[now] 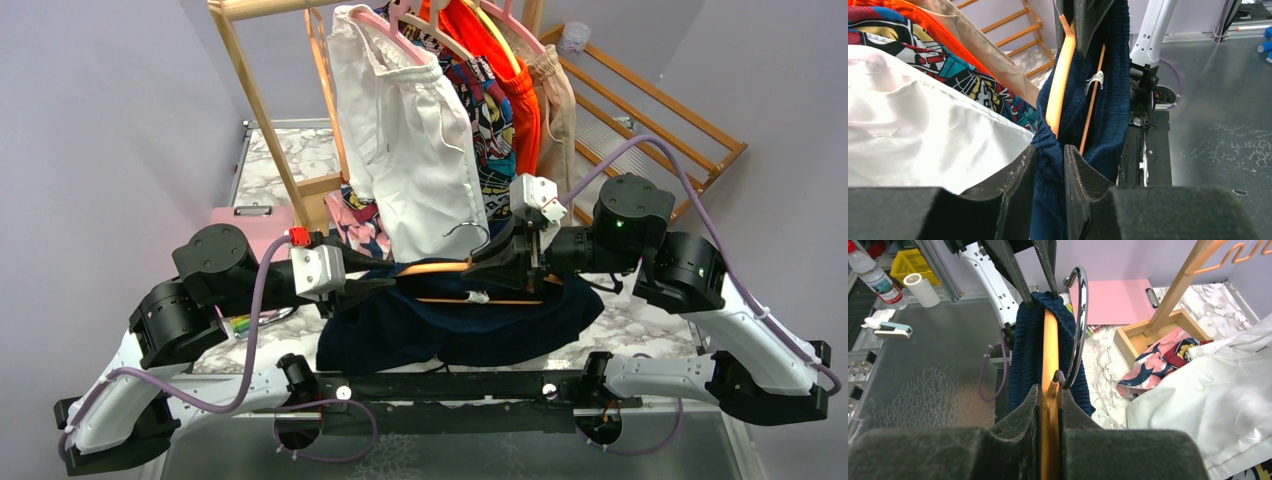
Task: Place the shorts on the hanger
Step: Hang the shorts on the hanger.
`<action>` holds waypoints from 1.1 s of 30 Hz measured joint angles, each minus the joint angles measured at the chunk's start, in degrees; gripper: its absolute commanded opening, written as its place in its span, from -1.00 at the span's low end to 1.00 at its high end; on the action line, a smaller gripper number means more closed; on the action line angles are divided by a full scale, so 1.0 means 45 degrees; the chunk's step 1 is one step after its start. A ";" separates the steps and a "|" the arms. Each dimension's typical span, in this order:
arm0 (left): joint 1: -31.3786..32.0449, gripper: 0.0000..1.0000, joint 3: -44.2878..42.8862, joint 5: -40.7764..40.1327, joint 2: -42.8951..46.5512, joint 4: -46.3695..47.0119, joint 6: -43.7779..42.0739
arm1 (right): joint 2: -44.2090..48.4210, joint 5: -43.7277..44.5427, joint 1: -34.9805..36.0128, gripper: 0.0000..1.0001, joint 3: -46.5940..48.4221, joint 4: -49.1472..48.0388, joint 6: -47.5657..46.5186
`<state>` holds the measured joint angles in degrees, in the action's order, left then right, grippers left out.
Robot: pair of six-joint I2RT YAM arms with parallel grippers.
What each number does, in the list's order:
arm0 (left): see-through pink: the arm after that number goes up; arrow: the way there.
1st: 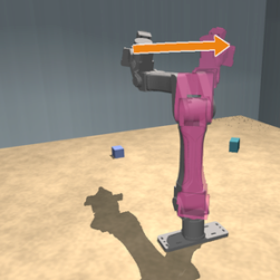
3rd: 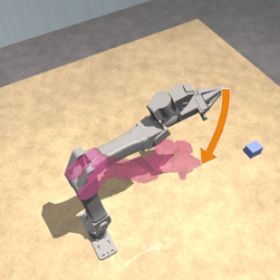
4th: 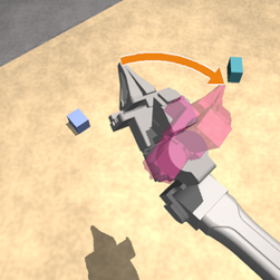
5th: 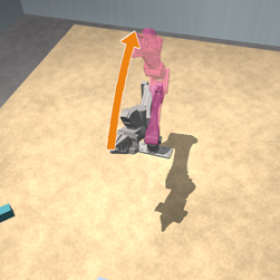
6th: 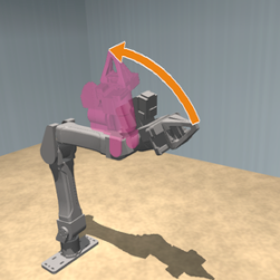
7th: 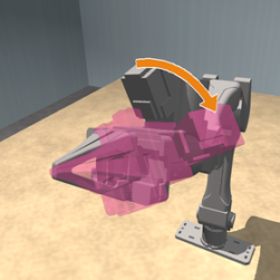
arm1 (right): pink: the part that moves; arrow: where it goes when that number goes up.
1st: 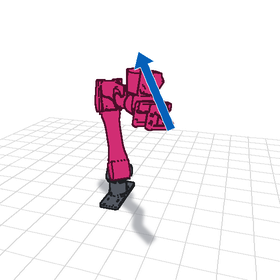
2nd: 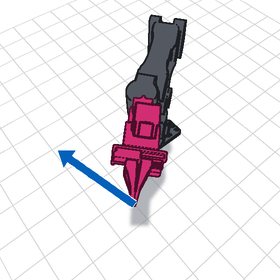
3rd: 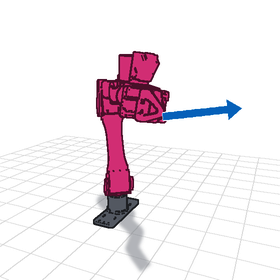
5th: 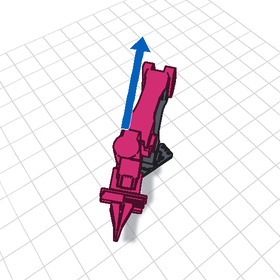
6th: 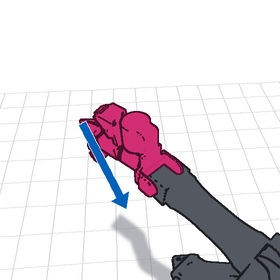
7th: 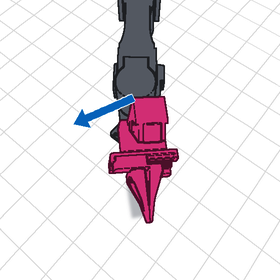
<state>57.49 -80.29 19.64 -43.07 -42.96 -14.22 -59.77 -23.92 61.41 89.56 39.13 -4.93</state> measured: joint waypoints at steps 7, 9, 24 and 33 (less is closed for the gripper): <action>0.0000 -0.56 0.0000 -0.0083 0.0068 -0.0005 0.0112 | 0.0053 0.0019 -0.0005 -0.98 0.0034 0.0000 0.0126; 0.0000 -0.57 0.0000 -0.0146 0.0107 -0.0005 0.0146 | 0.0073 0.0019 -0.0005 -0.99 0.0034 0.0000 0.0175; -0.0010 0.36 -0.1885 -0.1506 0.0005 0.0049 0.0257 | 0.0238 -0.0291 0.0000 -0.98 0.0330 -0.0112 0.0340; -0.0010 0.37 -0.2040 0.0899 -0.1253 0.0282 0.0165 | -0.0253 -0.0986 0.0000 -0.99 0.1151 -0.0083 0.0340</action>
<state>57.45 -89.47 23.68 -48.71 -41.69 -13.47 -60.90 -28.36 61.41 94.74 38.76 -3.40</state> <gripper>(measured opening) 0.682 0.111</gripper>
